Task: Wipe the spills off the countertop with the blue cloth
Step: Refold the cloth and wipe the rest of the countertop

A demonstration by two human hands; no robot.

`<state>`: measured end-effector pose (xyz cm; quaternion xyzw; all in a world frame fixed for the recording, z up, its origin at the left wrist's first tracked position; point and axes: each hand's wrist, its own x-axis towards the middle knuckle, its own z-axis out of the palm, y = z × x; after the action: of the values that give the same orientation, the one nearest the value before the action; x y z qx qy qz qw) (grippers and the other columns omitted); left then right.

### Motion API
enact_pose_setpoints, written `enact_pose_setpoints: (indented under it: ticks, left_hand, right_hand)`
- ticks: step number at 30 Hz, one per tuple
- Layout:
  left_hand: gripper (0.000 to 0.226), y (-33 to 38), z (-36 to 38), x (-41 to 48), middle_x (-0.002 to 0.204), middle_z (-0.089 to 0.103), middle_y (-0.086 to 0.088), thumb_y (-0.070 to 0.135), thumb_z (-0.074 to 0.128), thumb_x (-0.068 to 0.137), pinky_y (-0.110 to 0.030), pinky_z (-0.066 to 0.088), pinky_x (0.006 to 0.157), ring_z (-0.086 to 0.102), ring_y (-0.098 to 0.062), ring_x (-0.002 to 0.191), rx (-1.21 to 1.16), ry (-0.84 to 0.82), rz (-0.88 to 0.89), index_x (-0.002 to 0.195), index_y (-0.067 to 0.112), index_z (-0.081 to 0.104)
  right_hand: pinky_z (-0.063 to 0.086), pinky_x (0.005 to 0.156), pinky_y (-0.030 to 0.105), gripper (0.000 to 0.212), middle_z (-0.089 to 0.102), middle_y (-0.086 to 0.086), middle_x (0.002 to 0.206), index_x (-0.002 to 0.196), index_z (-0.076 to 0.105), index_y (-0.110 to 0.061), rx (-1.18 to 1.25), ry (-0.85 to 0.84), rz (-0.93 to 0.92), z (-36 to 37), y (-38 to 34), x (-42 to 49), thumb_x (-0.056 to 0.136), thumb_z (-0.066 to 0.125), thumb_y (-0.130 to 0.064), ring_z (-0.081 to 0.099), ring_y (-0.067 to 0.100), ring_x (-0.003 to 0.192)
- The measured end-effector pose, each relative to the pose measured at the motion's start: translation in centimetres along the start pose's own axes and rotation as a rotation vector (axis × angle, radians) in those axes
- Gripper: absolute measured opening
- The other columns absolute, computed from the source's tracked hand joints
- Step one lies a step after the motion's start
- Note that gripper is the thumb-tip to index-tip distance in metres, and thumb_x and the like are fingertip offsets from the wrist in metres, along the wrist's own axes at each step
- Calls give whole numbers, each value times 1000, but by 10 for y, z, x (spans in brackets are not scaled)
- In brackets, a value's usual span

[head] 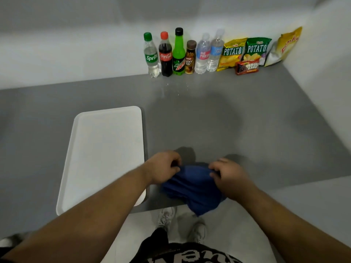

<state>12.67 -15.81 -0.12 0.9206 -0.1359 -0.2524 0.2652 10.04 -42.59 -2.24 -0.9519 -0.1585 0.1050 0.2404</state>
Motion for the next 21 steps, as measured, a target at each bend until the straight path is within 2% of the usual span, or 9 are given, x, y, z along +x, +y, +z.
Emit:
enact_pose_setpoints:
  ticks: [2,4,5,7,11,13,15,18,21]
  left_hand:
    - [8,5,-20,-6,97,66,5,18,63,96,-22,45,82,62,-13,89,-95,68,5,104,20,66]
    - [7,11,-43,-14,92,66,13,18,63,97,-9,43,75,62,-3,84,-187,143,23,101,24,66]
    - [8,15,-53,-19,92,67,14,18,64,97,-6,43,75,62,-1,86,-235,175,34,99,26,66]
    - [12,22,-69,-32,92,69,14,17,66,96,-6,45,76,64,-1,89,-310,235,64,97,29,66]
    - [19,27,-72,-65,89,72,16,12,73,91,-9,48,78,67,-5,86,-319,316,131,94,30,70]
    - [19,22,-58,-81,87,71,19,8,77,87,-8,47,80,67,-1,85,-319,289,145,94,25,73]
    - [19,14,-35,-94,87,69,24,9,78,86,-10,48,79,66,4,83,-259,211,123,94,26,74]
    - [14,2,2,-106,91,68,23,20,75,88,-12,49,78,63,7,84,-127,68,51,96,31,73]
    - [12,-5,24,-111,87,67,26,23,72,90,-11,49,77,64,6,83,-142,-22,3,94,34,70]
  right_hand:
    - [40,75,23,10,57,-7,99,106,68,-21,90,10,56,-18,-6,8,96,65,-20,56,14,89]
    - [39,75,15,10,57,-13,99,104,64,-27,164,77,44,-38,-14,13,96,66,-23,56,8,88]
    - [42,78,15,10,60,-14,99,103,64,-29,194,104,30,-48,-19,13,95,67,-23,58,6,89]
    - [46,80,21,12,64,-16,97,103,63,-33,217,121,5,-65,-30,10,94,67,-25,61,4,91]
    - [43,76,11,14,63,-27,96,105,61,-42,159,100,-67,-79,-44,-10,92,61,-37,59,-3,92]
    - [41,74,8,19,59,-32,94,106,62,-41,113,48,-108,-72,-47,-24,90,66,-32,57,-7,90]
    - [42,78,11,24,55,-32,97,106,65,-42,52,-50,-133,-55,-45,-37,91,71,-24,53,-7,87]
    - [43,85,12,21,46,-35,98,113,63,-48,-1,-243,-65,-28,-40,-54,99,62,-32,47,-12,87]
    - [45,91,15,22,55,-30,107,117,63,-48,-13,-346,-38,-18,-38,-57,103,57,-33,53,-6,95]
